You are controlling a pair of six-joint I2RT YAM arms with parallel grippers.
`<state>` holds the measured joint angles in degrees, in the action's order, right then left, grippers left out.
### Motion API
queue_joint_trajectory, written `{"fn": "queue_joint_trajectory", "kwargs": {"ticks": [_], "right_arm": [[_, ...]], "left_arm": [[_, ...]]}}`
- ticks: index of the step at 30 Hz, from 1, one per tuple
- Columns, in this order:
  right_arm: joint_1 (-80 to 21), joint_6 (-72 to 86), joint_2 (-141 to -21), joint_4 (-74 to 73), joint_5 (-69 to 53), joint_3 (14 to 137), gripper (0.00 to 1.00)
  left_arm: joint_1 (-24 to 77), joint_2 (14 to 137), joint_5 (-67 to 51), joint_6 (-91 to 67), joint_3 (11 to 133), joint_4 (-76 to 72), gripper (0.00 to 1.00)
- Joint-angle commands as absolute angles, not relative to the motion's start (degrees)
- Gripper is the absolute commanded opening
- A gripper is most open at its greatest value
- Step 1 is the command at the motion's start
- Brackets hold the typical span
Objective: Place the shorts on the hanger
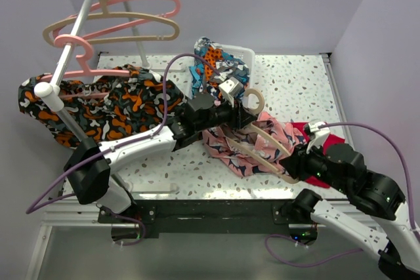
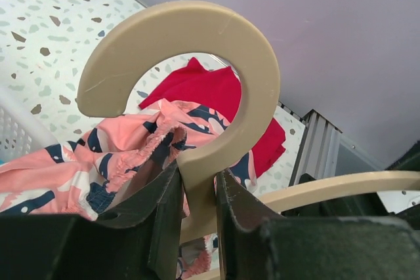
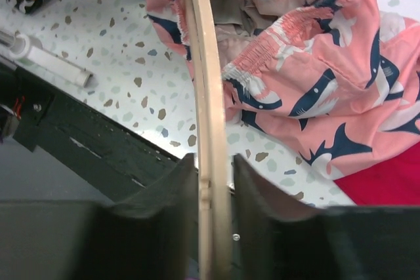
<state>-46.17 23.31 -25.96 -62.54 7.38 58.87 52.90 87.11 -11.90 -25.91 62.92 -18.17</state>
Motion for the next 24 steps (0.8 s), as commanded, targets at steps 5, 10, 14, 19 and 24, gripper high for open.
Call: {"fn": "queue_joint_trajectory", "kwargs": {"ticks": [5,10,14,19,24], "right_arm": [[-46.1,29.0,-29.8,-68.6,24.3,67.4,0.67],[-46.2,35.2,-35.3,-72.8,37.0,72.2,0.71],[-46.1,35.3,-41.4,-66.9,36.4,70.9,0.70],[-45.8,32.3,-50.5,-57.8,31.5,69.7,0.70],[-35.6,28.6,-54.3,-48.4,16.9,66.5,0.66]], "left_arm": [[53.1,84.6,-9.1,-21.8,61.9,-19.5,0.00],[53.1,83.5,-8.8,-20.7,60.6,-20.1,0.00],[53.1,82.5,-9.1,-20.4,59.2,-21.3,0.00],[53.3,81.7,-11.4,-19.7,58.1,-23.2,0.00],[53.7,80.2,-12.8,-18.3,57.0,-23.7,0.00]]}}
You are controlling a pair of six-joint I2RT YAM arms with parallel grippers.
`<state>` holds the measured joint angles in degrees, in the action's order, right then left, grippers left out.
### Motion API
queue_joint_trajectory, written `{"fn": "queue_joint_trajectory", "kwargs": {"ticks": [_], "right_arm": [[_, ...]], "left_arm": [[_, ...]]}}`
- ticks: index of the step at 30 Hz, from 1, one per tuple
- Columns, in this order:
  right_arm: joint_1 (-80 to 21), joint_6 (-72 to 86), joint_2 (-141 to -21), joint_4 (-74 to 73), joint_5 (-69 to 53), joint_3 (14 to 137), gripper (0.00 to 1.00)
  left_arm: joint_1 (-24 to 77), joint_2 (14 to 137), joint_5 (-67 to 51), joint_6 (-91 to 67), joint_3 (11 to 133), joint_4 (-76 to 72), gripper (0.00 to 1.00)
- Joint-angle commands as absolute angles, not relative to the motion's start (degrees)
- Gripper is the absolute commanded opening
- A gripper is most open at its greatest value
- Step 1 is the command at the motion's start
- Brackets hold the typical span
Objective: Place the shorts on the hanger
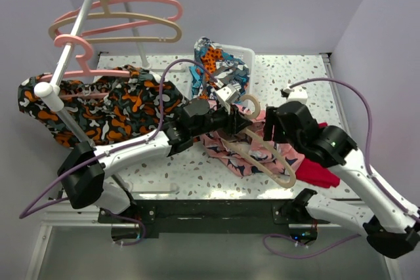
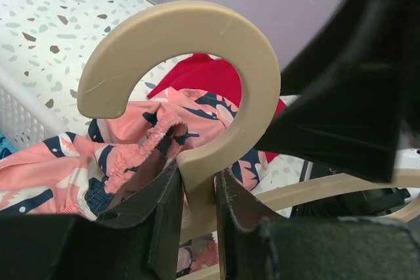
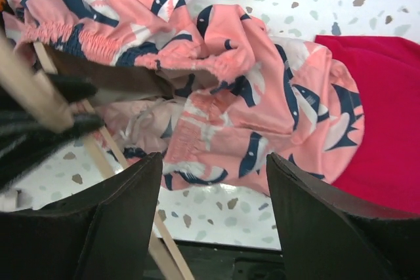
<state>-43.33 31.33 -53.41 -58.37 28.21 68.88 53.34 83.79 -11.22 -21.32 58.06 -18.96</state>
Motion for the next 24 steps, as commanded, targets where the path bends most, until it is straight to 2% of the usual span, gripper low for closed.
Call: {"fn": "queue_joint_trajectory", "kwargs": {"ticks": [1,3,9,15,24], "right_arm": [[-33.1,28.1,-54.5,-46.9,13.7,65.2,0.64],[-28.3,27.3,-54.7,-41.9,7.6,61.2,0.62],[-27.4,29.3,-58.1,-31.7,4.5,54.2,0.59],[-27.3,29.7,-61.7,-28.0,6.9,52.4,0.47],[-27.4,28.5,-63.0,-26.4,15.4,50.4,0.49]], "left_arm": [[53.8,79.9,-12.9,-18.1,56.7,-23.9,0.00],[53.8,78.8,-12.9,-17.6,55.9,-24.3,0.00],[53.9,77.7,-12.9,-17.1,55.2,-24.6,0.00],[53.8,77.7,-12.4,-17.1,55.4,-24.8,0.00],[53.8,79.1,-11.5,-16.4,57.6,-24.4,0.00]]}}
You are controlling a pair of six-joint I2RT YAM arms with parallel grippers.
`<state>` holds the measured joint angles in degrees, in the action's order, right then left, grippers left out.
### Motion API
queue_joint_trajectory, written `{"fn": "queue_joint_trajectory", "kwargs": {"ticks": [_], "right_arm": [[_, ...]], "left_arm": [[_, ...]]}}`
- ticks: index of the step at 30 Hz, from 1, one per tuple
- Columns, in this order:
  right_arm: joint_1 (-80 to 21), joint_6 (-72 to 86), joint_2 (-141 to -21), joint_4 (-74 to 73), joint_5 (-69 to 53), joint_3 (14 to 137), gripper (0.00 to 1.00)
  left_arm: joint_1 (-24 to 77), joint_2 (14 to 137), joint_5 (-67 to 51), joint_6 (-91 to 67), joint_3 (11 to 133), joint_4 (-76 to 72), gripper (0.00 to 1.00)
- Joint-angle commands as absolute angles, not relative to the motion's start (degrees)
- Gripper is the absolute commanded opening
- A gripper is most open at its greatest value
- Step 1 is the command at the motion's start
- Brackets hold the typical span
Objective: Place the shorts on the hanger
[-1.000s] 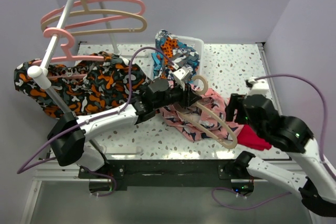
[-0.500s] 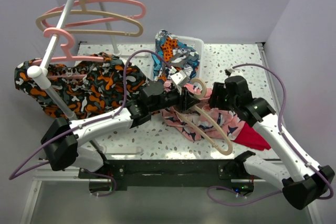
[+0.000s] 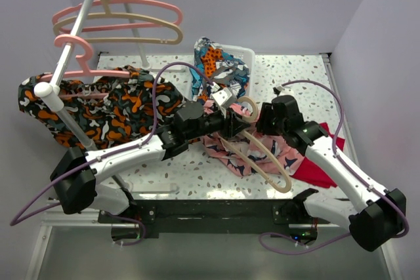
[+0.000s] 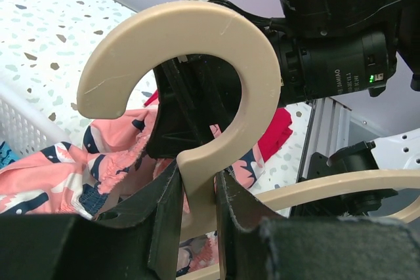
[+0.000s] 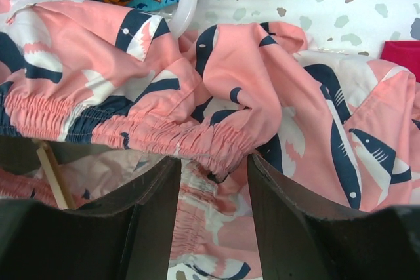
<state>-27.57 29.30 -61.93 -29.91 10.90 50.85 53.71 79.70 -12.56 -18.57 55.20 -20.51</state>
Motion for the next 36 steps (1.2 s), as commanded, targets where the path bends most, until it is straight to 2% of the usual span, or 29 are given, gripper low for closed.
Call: {"fn": "queue_joint_trajectory", "kwargs": {"ticks": [1,3,6,7,9,10,13,19,28,36], "right_arm": [[-27.4,28.5,-63.2,-25.9,15.6,50.1,0.49],[-27.4,28.6,-63.5,-24.6,16.6,49.5,0.48],[-27.4,27.9,-64.0,-24.3,18.4,49.8,0.38],[-27.3,27.6,-64.0,-24.8,19.8,50.0,0.29],[-27.3,26.4,-62.9,-25.9,21.4,50.9,0.19],[-27.4,26.0,-62.2,-27.7,23.0,51.5,0.09],[-27.3,24.9,-57.9,-32.5,24.6,54.4,0.00],[-27.4,24.4,-50.1,-40.7,25.8,59.5,0.00],[-27.3,24.5,-44.7,-49.8,28.5,63.7,0.00],[-27.3,26.5,-41.8,-57.8,32.7,67.8,0.00]], "left_arm": [[53.8,79.3,-11.4,-16.3,57.9,-24.3,0.00],[53.8,79.8,-10.8,-15.9,58.4,-24.2,0.00],[53.8,80.3,-9.9,-15.2,59.2,-24.6,0.00],[53.8,80.4,-9.7,-14.9,59.5,-24.6,0.00],[53.8,80.8,-9.1,-14.0,60.6,-24.6,0.00],[53.8,80.9,-8.8,-13.7,61.0,-24.4,0.00],[53.8,81.5,-7.6,-12.2,62.5,-24.8,0.00],[53.8,83.0,-1.7,-7.9,67.2,-26.5,0.00],[52.1,88.7,4.6,-4.5,78.2,-26.6,0.00],[50.7,91.8,10.9,-1.9,80.7,-29.4,0.00]]}}
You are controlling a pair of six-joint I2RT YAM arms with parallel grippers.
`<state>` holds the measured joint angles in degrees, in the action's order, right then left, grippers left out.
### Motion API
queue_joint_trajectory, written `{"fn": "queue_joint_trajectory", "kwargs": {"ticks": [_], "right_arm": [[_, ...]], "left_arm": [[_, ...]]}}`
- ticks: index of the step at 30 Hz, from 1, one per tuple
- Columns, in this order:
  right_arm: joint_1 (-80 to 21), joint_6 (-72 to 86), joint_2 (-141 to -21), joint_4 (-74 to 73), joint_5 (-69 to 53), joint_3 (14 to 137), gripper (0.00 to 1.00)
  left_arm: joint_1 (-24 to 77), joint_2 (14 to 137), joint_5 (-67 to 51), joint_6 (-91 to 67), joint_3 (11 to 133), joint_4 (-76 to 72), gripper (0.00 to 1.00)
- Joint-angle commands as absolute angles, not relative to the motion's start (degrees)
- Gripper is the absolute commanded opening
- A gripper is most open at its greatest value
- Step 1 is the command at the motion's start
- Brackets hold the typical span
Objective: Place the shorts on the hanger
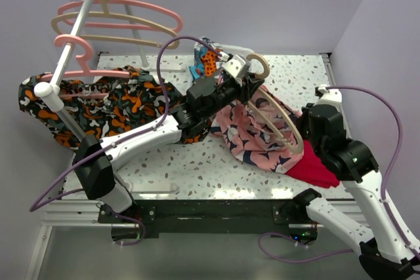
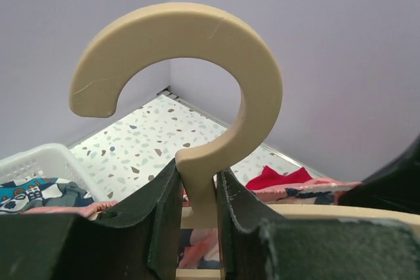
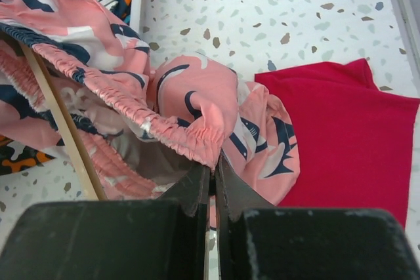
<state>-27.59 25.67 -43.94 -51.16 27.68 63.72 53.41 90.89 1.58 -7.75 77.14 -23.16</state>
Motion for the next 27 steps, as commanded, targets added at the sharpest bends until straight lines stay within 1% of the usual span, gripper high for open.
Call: {"fn": "queue_joint_trajectory", "kwargs": {"ticks": [1,6,13,18,23,27], "right_arm": [[-27.3,26.9,-41.6,-58.3,32.6,68.8,0.00],[-27.3,26.4,-40.4,-60.3,30.8,70.5,0.00],[-27.3,26.1,-39.6,-61.9,28.1,71.7,0.00],[-27.2,26.5,-39.7,-63.8,27.2,72.9,0.00],[-27.3,27.2,-39.5,-66.2,29.4,74.4,0.00],[-27.2,28.0,-39.8,-67.7,31.0,76.6,0.00]], "left_arm": [[50.5,92.7,12.0,-1.7,81.1,-29.8,0.00],[49.6,94.4,15.1,-2.0,81.9,-31.4,0.00],[49.4,97.7,25.8,-3.3,85.8,-29.3,0.00],[49.4,98.8,31.0,-3.5,86.7,-30.7,0.00],[49.3,99.7,31.9,-1.7,87.2,-32.2,0.00],[49.4,99.1,31.5,-0.8,84.5,-35.2,0.00]]}}
